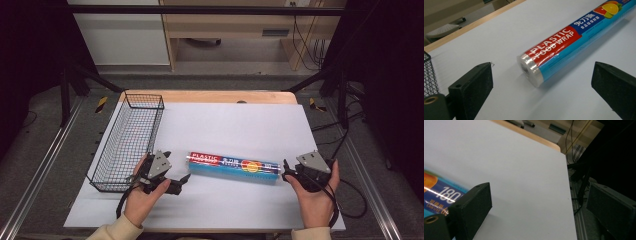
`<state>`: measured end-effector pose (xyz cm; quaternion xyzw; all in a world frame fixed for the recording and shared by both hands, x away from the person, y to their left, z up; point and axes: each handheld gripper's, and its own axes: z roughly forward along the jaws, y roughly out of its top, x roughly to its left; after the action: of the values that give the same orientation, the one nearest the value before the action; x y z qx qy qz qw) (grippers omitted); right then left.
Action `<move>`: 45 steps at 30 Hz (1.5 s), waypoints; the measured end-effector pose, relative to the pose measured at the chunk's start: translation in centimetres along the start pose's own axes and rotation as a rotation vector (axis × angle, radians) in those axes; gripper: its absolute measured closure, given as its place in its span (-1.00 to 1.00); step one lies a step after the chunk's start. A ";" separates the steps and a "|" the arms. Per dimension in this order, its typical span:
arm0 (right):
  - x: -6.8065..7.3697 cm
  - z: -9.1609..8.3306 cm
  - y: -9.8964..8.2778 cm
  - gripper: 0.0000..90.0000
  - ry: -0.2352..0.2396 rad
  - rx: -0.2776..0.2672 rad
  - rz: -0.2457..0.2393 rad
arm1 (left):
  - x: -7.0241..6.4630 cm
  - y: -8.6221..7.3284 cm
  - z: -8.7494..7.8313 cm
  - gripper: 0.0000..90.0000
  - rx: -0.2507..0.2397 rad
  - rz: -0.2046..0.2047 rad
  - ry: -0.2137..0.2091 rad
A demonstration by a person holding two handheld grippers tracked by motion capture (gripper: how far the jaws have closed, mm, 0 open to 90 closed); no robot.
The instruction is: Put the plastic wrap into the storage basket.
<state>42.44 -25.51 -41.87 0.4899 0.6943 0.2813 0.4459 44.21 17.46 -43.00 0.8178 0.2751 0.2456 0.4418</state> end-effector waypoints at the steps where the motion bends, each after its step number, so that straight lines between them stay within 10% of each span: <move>1: 0.2 0.1 0.3 -0.84 0.009 0.020 -0.033 | 0.1 -0.1 -0.1 -0.91 -0.004 -0.009 0.001; 10: 0.7 0.7 0.7 -0.83 0.162 0.101 -0.117 | -0.3 0.5 -1.3 -0.91 -0.034 -0.015 -0.027; 22: -0.5 1.8 5.4 -0.81 0.502 0.137 -0.335 | -0.6 0.6 -1.4 -0.92 -0.023 -0.037 -0.069; 31: 2.7 4.6 6.5 -0.77 0.727 0.171 -0.489 | -0.9 0.7 -1.2 -0.92 -0.014 -0.026 -0.107; 45: 6.0 8.7 5.2 -0.64 0.935 0.256 -0.542 | -0.9 1.0 -0.6 -0.91 0.009 -0.008 -0.138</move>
<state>51.76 -18.42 -43.53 0.1670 0.9480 0.2576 0.0836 43.34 16.76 -42.03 0.8338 0.2483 0.1856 0.4569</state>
